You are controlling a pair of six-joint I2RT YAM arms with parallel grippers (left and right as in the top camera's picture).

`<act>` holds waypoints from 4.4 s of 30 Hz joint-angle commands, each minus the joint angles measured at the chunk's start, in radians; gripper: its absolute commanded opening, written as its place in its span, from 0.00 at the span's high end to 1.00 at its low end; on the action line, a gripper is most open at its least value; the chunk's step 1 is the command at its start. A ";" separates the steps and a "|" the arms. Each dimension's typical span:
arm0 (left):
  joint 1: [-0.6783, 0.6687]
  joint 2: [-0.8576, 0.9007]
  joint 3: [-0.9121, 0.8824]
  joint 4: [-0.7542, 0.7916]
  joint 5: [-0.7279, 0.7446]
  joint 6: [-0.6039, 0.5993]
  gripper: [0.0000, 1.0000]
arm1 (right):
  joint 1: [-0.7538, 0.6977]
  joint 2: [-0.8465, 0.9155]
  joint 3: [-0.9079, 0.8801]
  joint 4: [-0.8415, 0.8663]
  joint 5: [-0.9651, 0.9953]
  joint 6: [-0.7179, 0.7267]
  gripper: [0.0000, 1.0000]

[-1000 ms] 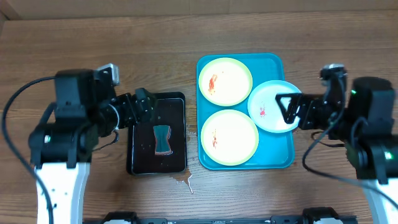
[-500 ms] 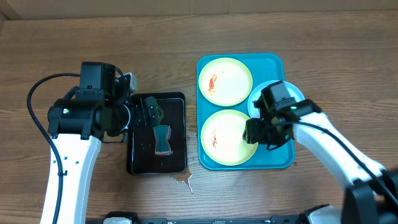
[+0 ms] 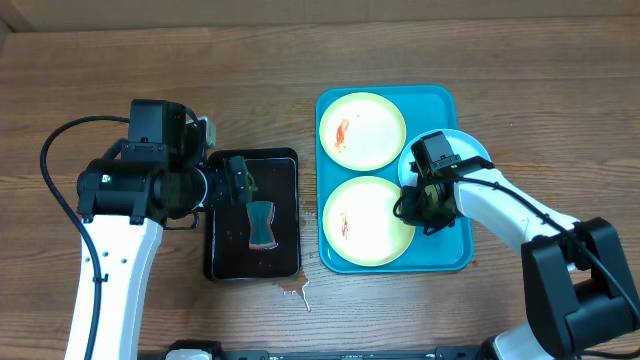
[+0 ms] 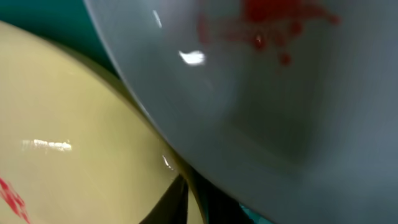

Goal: Clean dirty plates on tray and stack at the side

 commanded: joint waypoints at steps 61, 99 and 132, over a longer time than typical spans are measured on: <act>-0.181 0.531 -0.257 0.318 -0.171 -0.164 0.96 | -0.002 0.022 0.000 -0.015 0.060 0.045 0.92; -0.299 0.529 0.286 0.043 -0.107 -0.108 0.96 | -0.081 0.022 0.000 -0.023 -0.019 -0.058 0.94; -0.531 0.877 0.298 0.202 -0.238 -0.249 0.96 | -0.081 0.022 0.000 -0.023 -0.020 -0.061 0.94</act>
